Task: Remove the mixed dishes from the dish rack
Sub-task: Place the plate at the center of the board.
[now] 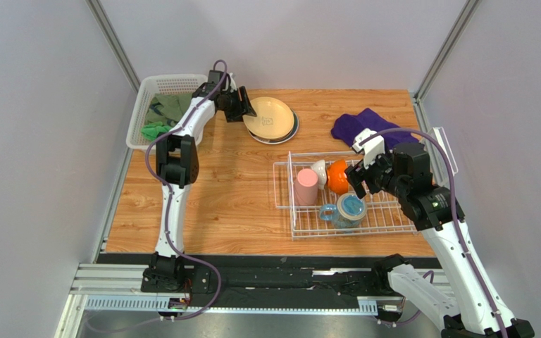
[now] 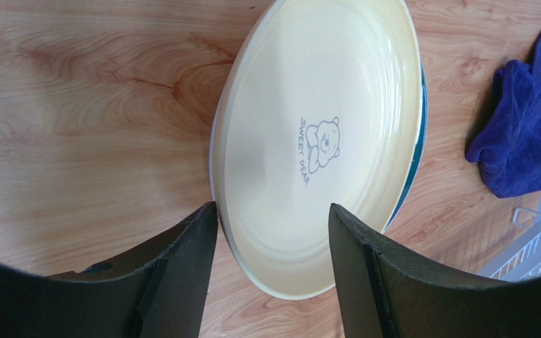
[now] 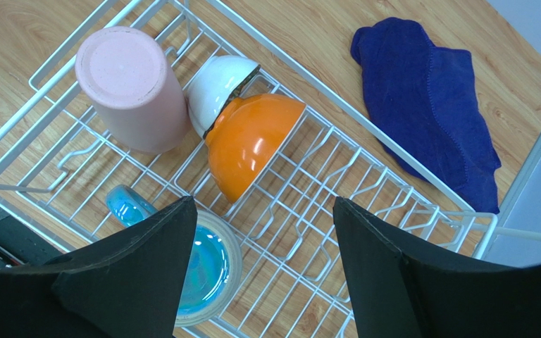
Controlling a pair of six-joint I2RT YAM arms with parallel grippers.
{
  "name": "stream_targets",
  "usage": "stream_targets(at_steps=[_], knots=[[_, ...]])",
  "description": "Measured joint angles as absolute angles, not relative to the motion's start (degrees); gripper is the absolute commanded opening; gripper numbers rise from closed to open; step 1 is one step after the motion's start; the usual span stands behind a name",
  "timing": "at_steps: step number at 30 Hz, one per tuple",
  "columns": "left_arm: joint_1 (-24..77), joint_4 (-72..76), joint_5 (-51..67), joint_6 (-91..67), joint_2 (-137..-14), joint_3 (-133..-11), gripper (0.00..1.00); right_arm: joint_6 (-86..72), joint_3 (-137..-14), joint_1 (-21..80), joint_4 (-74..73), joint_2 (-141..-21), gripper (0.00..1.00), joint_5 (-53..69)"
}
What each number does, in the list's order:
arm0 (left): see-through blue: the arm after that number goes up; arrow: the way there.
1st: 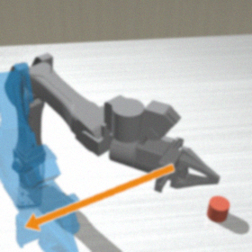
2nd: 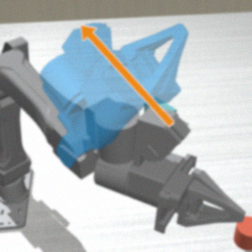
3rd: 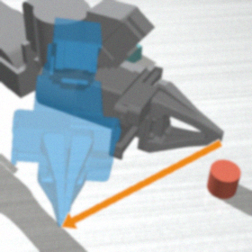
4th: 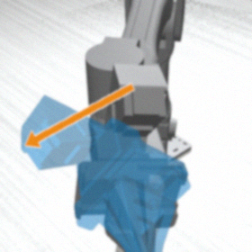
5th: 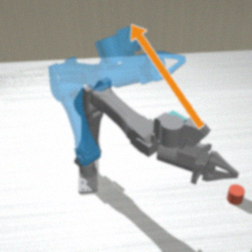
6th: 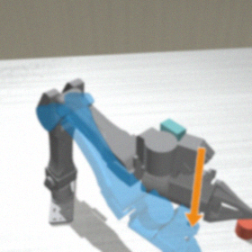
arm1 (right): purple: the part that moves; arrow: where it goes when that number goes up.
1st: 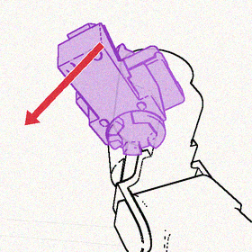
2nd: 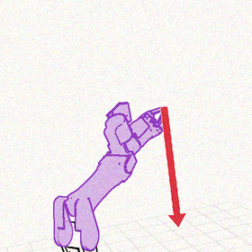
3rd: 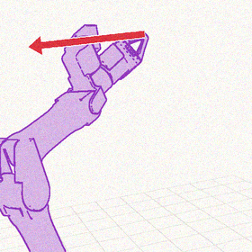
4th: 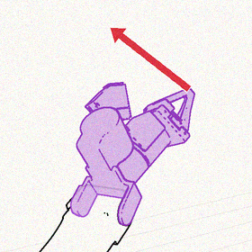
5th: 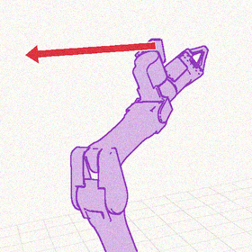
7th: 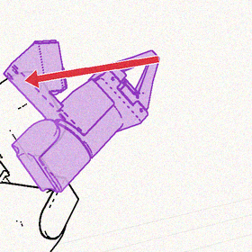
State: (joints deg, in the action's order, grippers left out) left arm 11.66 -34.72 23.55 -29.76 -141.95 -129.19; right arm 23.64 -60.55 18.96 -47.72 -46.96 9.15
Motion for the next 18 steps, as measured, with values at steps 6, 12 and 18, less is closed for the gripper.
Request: stream_targets(at_steps=[6,12,18], knots=[[11.7,-35.6,22.9,-29.1,-141.9,-129.2,0.67,23.7,-59.8,18.9,-47.8,-46.8,0.77,9.6],[12.1,-35.6,22.8,-29.0,-141.9,-129.2,0.67,23.7,-59.8,18.9,-47.8,-46.8,0.77,9.6],[12.4,-35.6,22.7,-28.8,-141.8,-129.2,0.68,23.7,-59.8,18.9,-47.8,-46.7,0.76,9.5]])
